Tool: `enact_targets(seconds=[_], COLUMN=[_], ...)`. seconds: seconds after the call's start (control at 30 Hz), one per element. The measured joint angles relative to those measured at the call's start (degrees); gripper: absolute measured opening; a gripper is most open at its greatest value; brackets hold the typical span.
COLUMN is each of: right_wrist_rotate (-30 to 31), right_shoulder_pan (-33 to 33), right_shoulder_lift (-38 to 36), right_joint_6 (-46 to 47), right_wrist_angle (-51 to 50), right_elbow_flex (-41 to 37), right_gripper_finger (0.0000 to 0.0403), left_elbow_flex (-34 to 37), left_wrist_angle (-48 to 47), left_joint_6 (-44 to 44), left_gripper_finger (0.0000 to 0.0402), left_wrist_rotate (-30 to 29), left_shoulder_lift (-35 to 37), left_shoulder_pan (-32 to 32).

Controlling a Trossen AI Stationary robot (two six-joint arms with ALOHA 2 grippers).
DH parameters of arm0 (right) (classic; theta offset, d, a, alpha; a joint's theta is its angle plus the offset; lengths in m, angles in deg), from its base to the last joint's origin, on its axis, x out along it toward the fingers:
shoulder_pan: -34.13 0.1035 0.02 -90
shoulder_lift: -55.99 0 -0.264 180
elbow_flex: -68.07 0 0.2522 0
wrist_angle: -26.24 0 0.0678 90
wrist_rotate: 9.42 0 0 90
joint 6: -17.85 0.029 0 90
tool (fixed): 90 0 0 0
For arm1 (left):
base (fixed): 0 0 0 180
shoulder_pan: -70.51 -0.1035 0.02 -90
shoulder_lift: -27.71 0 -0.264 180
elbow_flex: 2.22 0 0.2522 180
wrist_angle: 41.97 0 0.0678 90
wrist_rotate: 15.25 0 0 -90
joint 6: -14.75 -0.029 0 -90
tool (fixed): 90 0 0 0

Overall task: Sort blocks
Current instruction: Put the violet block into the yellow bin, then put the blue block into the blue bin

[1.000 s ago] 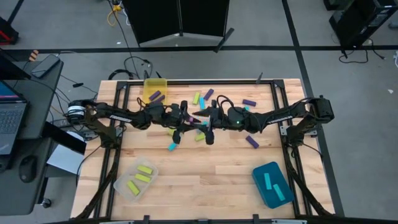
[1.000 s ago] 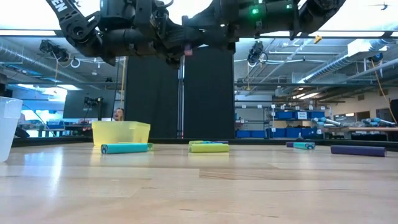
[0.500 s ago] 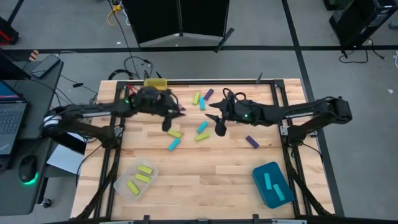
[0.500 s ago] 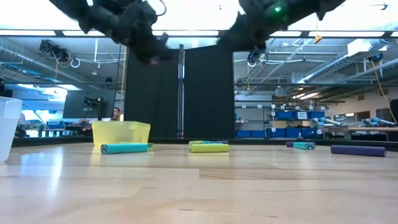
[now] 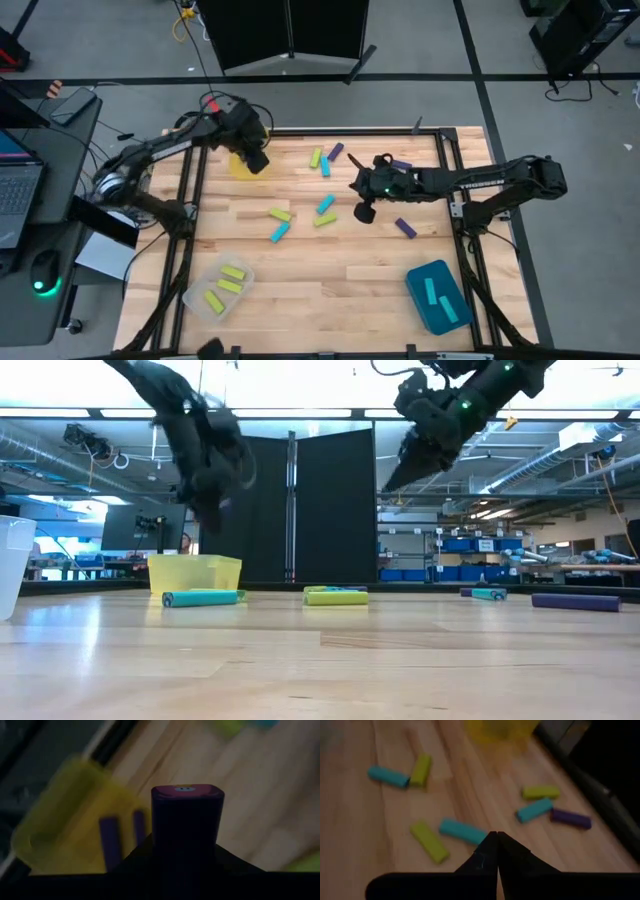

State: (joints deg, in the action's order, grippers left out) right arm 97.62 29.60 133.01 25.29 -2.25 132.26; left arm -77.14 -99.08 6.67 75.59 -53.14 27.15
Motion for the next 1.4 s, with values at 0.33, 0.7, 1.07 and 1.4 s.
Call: enact_targets(seconds=[0.33,0.7,1.07,1.4], right_wrist_rotate=[-1.6,-1.7,-1.7,-1.8], right_shoulder_pan=[-1.2,-1.2,-1.2,-1.3], right_shoulder_lift=[0.3,0.3,0.3,0.3], right_joint_6=[-0.6,-0.6,0.4,1.1], right_wrist_angle=[-6.5,-6.5,-6.5,-11.6], right_elbow_flex=[-0.1,-0.1,0.0,0.0], right_gripper_finger=[0.0009,0.0010,0.0019,0.0023], left_elbow_flex=[-1.4,-1.4,-1.4,3.0], left_wrist_angle=[-1.9,-1.7,-0.4,14.5], left_joint_6=[-3.3,-2.7,-5.3,-1.5], left_gripper_finger=[0.0104,0.0104,0.0199,0.0182], left_wrist_rotate=[-0.3,-2.3,-1.7,2.7], left_shoulder_lift=[-13.9,-19.5,-17.4,-3.2], left_shoulder_pan=[-6.1,-6.1,-4.4,0.5])
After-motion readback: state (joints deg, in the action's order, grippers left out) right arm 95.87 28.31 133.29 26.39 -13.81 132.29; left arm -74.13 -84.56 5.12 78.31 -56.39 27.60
